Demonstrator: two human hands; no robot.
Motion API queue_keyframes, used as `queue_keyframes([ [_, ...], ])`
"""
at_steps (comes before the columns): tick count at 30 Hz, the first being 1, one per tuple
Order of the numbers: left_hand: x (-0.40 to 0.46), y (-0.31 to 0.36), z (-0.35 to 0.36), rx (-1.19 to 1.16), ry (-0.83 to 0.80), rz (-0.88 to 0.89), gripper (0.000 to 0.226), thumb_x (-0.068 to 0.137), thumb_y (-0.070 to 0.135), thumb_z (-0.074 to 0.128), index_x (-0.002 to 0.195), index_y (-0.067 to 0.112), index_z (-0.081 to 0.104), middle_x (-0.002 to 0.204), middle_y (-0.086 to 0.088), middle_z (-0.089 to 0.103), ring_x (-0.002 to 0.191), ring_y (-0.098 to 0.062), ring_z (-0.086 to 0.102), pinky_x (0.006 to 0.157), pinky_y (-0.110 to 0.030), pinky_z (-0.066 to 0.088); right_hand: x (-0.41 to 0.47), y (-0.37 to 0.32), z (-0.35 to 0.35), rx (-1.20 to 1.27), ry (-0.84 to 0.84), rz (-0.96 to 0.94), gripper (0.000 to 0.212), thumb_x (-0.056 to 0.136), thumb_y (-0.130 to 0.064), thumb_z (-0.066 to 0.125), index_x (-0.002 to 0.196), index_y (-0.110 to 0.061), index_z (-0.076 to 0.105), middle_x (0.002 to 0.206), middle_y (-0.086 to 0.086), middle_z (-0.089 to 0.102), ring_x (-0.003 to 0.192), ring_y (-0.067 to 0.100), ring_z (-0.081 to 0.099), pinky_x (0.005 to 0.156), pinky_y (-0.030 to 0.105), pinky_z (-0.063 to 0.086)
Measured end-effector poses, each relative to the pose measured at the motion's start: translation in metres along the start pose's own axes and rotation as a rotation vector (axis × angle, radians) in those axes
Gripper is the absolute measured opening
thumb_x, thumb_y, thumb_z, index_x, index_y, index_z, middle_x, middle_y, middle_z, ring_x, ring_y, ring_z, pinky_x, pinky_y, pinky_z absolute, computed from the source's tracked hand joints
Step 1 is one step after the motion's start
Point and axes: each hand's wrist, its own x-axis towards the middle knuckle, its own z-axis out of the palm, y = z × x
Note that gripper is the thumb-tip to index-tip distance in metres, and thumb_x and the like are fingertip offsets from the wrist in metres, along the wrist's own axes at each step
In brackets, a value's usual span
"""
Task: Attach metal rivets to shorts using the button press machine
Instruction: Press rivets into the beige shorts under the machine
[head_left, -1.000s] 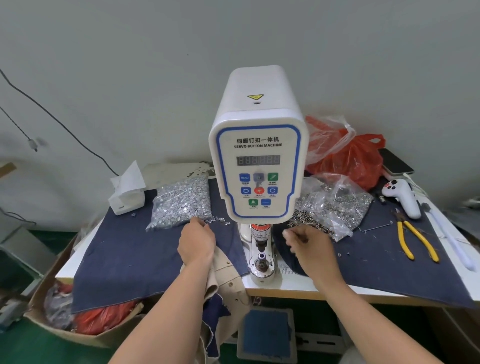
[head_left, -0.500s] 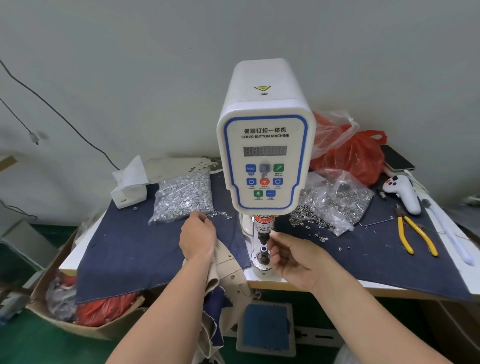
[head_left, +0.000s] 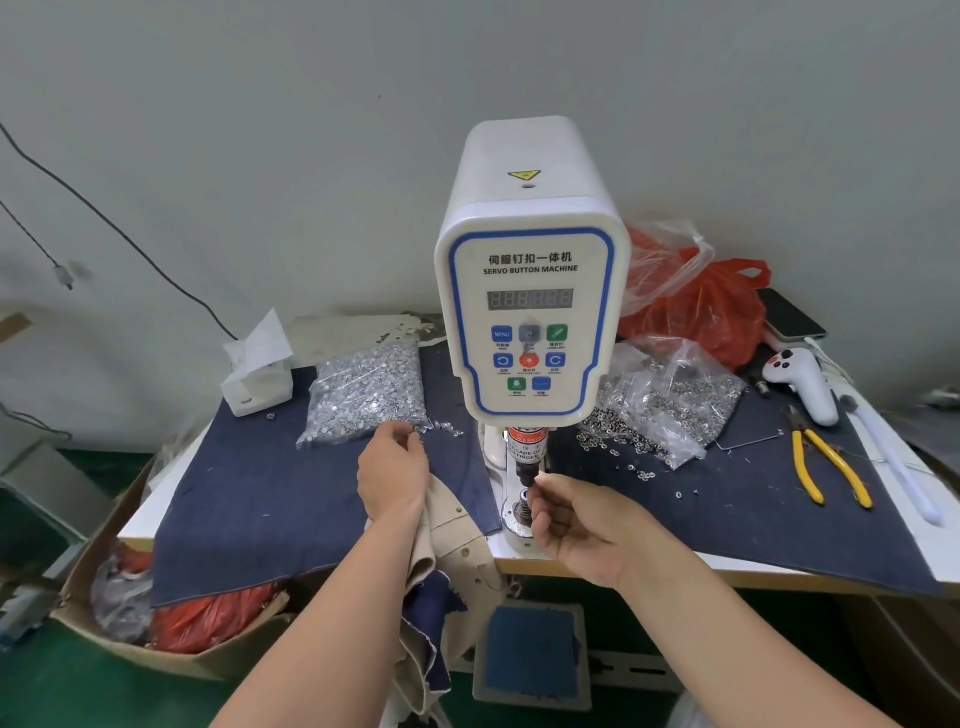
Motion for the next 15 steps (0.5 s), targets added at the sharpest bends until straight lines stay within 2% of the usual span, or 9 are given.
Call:
queue_keyframes([
  [6, -0.002, 0.000, -0.007, -0.174, -0.013, -0.045, 0.007, 0.101, 0.022, 0.062, 0.105, 0.026, 0.067, 0.096, 0.011, 0.072, 0.100, -0.019, 0.065, 0.082, -0.032, 0.043, -0.001, 0.000, 0.001, -0.008, -0.015, 0.008, 0.012, 0.096, -0.005, 0.067, 0.089, 0.005, 0.067, 0.068, 0.015, 0.069, 0.049, 0.017, 0.065, 0.042, 0.025, 0.053],
  [9, -0.003, 0.005, -0.014, -0.272, -0.070, -0.037, 0.008, 0.102, 0.020, 0.062, 0.098, 0.025, 0.067, 0.088, 0.016, 0.076, 0.098, -0.009, 0.067, 0.077, -0.022, 0.042, -0.001, -0.001, 0.002, 0.003, -0.008, 0.010, 0.015, 0.097, -0.005, 0.066, 0.088, 0.007, 0.068, 0.069, 0.016, 0.070, 0.048, 0.018, 0.066, 0.042, 0.025, 0.053],
  [12, -0.009, 0.009, -0.027, -0.354, -0.153, 0.001, 0.013, 0.100, 0.021, 0.066, 0.092, 0.030, 0.072, 0.090, 0.014, 0.077, 0.096, -0.003, 0.068, 0.083, -0.022, 0.046, -0.002, -0.001, 0.002, 0.005, -0.008, 0.005, 0.016, 0.097, -0.005, 0.067, 0.087, 0.007, 0.069, 0.070, 0.016, 0.071, 0.049, 0.018, 0.066, 0.042, 0.025, 0.054],
  [15, -0.023, 0.011, -0.037, -0.442, -0.212, -0.017, 0.014, 0.095, 0.021, 0.070, 0.086, 0.029, 0.077, 0.089, 0.015, 0.077, 0.088, 0.002, 0.068, 0.076, -0.019, 0.046, -0.003, 0.000, 0.004, 0.008, -0.006, 0.009, 0.019, 0.096, -0.006, 0.067, 0.084, 0.008, 0.070, 0.070, 0.016, 0.071, 0.049, 0.017, 0.065, 0.042, 0.025, 0.054],
])
